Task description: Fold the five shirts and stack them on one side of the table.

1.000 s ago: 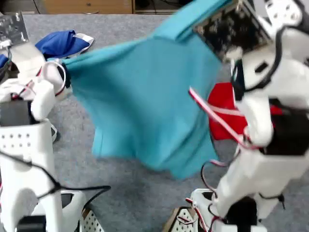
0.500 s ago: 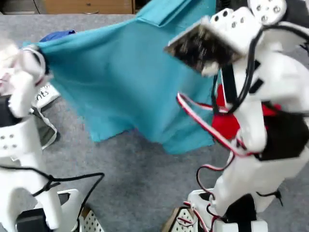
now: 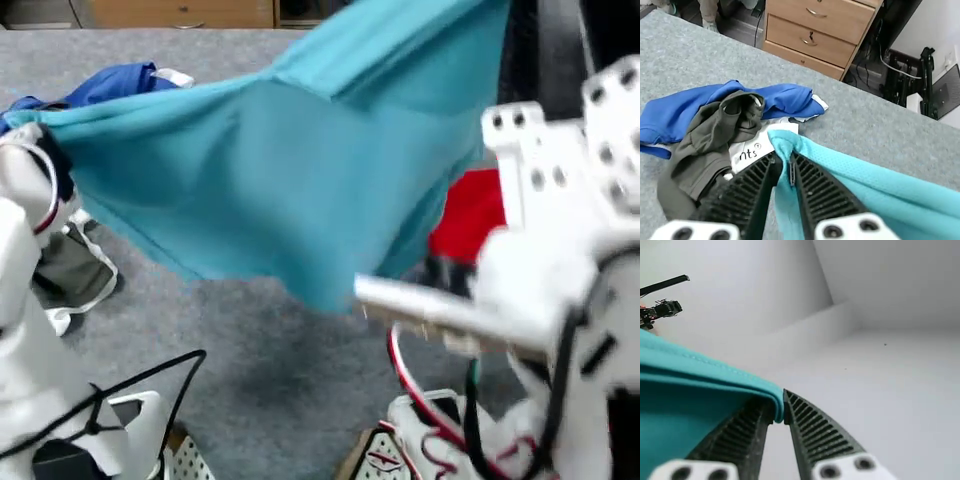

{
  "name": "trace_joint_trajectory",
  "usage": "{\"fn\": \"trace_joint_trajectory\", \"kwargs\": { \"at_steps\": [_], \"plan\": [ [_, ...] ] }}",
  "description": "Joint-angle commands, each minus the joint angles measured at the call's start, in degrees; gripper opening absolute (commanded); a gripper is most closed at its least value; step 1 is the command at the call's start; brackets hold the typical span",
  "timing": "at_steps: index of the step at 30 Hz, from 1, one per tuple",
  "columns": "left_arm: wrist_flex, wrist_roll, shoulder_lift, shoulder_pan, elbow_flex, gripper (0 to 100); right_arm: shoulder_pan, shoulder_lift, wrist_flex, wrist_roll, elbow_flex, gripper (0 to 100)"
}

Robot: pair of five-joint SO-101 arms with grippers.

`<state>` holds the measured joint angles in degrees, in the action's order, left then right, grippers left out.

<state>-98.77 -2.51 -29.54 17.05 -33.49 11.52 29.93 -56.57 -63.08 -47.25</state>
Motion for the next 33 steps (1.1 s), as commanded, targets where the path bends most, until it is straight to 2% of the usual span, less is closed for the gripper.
{"fn": "trace_joint_trajectory", "kwargs": {
  "at_steps": [1, 8, 11, 17, 21, 24, 26, 30, 33],
  "plan": [
    [-2.0, 0.5, -0.1, 0.7, -4.4, 2, 0.7, 1.4, -2.1, -0.7, -1.7, 0.4],
    [-1.8, 0.6, 0.5, -0.5, 0.2, 2, 0.7, -2.2, -5.5, -0.4, -0.8, 0.4],
    [3.7, 0.9, 0.6, -2.6, 8.2, 2, 0.7, -5.7, -5.2, -0.4, 2.6, 0.4],
    [27.4, 0.8, 0.5, -2.5, 29.8, 2, 2.7, -15.3, -3.1, 1.0, 10.6, 0.4],
    [48.4, 0.5, 2.9, -2.9, 43.3, 2, 2.7, -23.7, 6.9, 3.9, 15.8, 0.4],
    [65.4, 0.4, 9.7, -2.9, 47.6, 2, 2.6, -30.5, 15.2, 5.4, 17.8, 0.4],
    [73.1, 0.4, 15.7, -2.7, 47.1, 2, 2.5, -34.8, 18.7, 5.4, 17.7, 0.4],
    [74.4, 0.4, 27.6, -2.4, 39.9, 2, 2.5, -40.4, 24.2, 8.2, 17.7, 0.4],
    [70.2, 0.4, 33.4, -1.0, 33.9, 2, 2.5, -42.2, 25.3, 10.2, 17.7, 0.4]
  ]
}}
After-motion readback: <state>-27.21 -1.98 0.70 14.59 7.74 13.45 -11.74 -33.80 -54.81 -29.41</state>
